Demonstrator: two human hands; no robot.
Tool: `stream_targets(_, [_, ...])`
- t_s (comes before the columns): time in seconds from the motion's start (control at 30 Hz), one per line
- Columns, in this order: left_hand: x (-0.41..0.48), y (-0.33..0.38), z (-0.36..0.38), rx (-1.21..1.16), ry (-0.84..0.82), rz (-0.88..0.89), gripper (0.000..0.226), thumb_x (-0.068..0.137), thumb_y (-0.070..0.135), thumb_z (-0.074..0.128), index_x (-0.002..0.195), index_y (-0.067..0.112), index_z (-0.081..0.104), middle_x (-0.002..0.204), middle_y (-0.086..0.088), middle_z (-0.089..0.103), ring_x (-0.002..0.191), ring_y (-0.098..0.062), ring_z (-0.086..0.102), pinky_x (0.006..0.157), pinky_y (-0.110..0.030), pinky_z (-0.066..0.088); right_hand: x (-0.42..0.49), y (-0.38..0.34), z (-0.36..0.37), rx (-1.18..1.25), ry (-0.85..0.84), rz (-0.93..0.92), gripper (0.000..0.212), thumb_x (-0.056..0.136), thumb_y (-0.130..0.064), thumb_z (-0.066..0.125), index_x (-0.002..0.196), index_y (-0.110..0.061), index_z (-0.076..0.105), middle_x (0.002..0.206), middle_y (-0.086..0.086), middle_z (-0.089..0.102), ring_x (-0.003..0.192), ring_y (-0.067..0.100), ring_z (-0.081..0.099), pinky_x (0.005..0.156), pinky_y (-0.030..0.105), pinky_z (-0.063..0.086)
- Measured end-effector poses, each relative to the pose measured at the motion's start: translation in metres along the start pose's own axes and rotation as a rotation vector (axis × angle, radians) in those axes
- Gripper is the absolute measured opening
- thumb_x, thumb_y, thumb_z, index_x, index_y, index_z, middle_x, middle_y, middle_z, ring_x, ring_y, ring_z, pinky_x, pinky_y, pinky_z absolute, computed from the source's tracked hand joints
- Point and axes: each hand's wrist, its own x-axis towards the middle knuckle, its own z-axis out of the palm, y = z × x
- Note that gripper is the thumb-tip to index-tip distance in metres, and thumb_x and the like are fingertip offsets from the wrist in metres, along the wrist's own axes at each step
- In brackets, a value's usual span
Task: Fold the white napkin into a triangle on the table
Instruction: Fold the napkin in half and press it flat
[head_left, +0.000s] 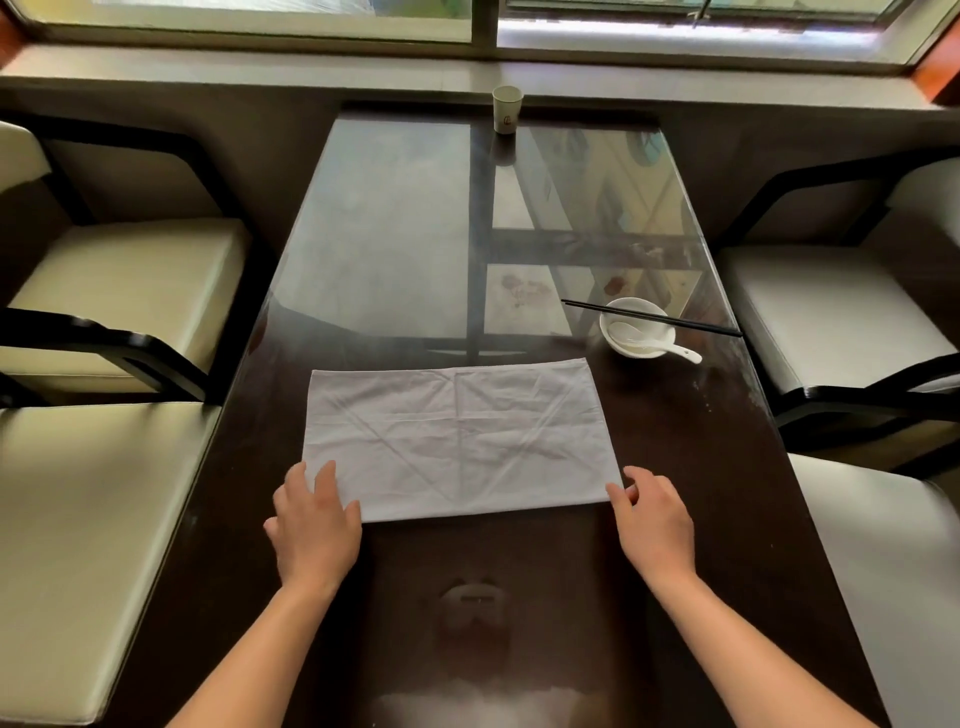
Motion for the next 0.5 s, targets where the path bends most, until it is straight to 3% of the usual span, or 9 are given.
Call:
stream_targets(0.07, [0.003,-0.003,-0.005,-0.086,-0.009,-0.098,0.060,0.089,0.026,0.069,0.143,0.012,0.046,0.141,-0.020,0.042,0.126,-0.039,0.042,0.098,-0.056,0.043,0.009,-0.005,-0.003,0.018,-0.054,0.114,0.042,0.097,-0.037,0.059,0.131,-0.011,0.059,0.103,0.005,0.067,0.100,0.025,0.061,0.087,0.039,0.049])
stream_targets(0.13, [0.008,-0.007,-0.008,-0.149,-0.017,-0.191,0.058,0.088,0.028,0.069,0.139,0.010,0.048,0.132,-0.022,0.046,0.117,-0.041,0.046,0.092,-0.054,0.046,0.016,-0.010,-0.005,0.055,-0.092,0.215,0.035,0.095,-0.039,0.062,0.119,-0.014,0.065,0.105,0.007,0.071,0.102,0.028,0.066,0.088,0.039,0.052])
stream_targets(0.27, [0.019,-0.015,-0.011,-0.195,-0.050,-0.296,0.064,0.088,0.040,0.070,0.140,0.009,0.048,0.126,-0.023,0.058,0.111,-0.043,0.058,0.086,-0.052,0.050,0.020,-0.015,-0.009,0.117,-0.118,0.294,0.017,0.091,-0.034,0.068,0.080,-0.021,0.067,0.072,0.002,0.072,0.070,0.022,0.072,0.076,0.041,0.060])
stream_targets(0.37, [0.024,-0.018,-0.011,-0.228,-0.073,-0.345,0.056,0.088,0.042,0.067,0.132,0.009,0.054,0.120,-0.018,0.066,0.109,-0.040,0.061,0.085,-0.048,0.050,0.021,-0.017,-0.012,0.168,-0.090,0.315,0.015,0.090,-0.029,0.070,0.078,-0.020,0.067,0.067,0.002,0.072,0.056,0.017,0.071,0.067,0.038,0.061])
stream_targets(0.5, [0.029,-0.018,-0.011,-0.356,-0.049,-0.343,0.027,0.089,0.025,0.065,0.112,0.011,0.066,0.101,-0.009,0.069,0.089,-0.029,0.061,0.072,-0.040,0.049,0.018,-0.016,-0.015,0.274,-0.047,0.317,0.011,0.089,-0.021,0.070,0.080,-0.017,0.067,0.068,0.001,0.073,0.050,0.011,0.071,0.069,0.039,0.063])
